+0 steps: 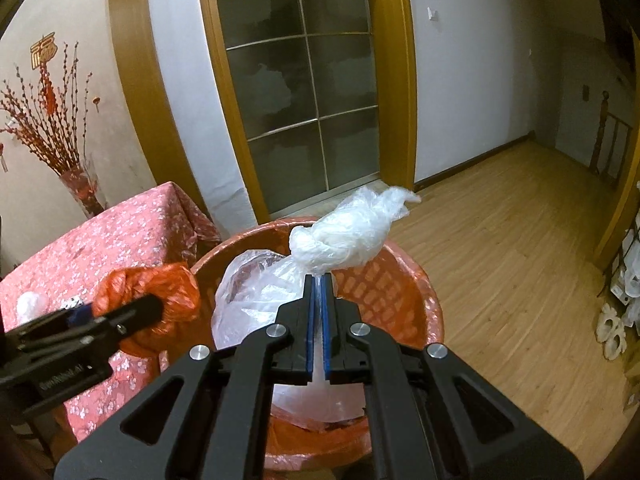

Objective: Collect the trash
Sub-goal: 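Carry both bags over the basket and open both grippers, then return to the table and grasp the clear plastic bag with the left gripper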

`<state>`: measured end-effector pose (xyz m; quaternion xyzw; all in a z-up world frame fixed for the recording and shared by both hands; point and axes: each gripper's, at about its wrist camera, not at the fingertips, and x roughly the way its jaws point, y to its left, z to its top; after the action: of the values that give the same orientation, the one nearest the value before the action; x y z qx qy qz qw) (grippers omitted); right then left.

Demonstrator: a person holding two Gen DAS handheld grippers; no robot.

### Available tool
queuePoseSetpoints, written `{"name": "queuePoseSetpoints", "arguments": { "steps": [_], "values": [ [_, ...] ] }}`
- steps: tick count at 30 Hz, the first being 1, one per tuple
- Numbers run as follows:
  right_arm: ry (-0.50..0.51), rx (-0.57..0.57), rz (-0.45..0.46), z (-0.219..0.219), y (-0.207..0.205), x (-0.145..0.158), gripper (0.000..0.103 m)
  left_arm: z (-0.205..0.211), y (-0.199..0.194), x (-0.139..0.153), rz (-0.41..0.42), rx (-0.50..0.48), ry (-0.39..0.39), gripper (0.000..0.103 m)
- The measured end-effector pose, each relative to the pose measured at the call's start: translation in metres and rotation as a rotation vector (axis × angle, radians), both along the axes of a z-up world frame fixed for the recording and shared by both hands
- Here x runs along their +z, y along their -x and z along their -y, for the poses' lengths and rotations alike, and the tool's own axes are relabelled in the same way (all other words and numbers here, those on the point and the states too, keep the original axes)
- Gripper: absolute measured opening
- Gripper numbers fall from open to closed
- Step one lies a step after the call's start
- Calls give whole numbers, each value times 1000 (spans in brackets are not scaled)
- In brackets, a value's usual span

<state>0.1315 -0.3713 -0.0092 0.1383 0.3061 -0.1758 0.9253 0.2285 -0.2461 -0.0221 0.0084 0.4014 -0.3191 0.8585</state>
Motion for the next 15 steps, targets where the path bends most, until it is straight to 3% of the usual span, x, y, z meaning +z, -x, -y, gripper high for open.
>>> {"name": "queuePoseSetpoints", "arguments": {
  "steps": [4,6,10,12,15],
  "values": [
    [-18,2,-7,4,1,-4,15,-1,-6,-7,-21,5,-9,59],
    [-21,-1,-5,3,1,-5,32,-5,-8,-10,-29,12,-9,67],
    [-11,-11,-6,4,3,-5,42,-13,-8,-13,-32,33,-19,68],
    [3,-22,-4,3,5,-4,55,-21,-7,-12,-23,51,-26,69],
    [37,-33,2,-1,8,0,63,-32,-3,-9,5,78,-52,73]
  ]
}}
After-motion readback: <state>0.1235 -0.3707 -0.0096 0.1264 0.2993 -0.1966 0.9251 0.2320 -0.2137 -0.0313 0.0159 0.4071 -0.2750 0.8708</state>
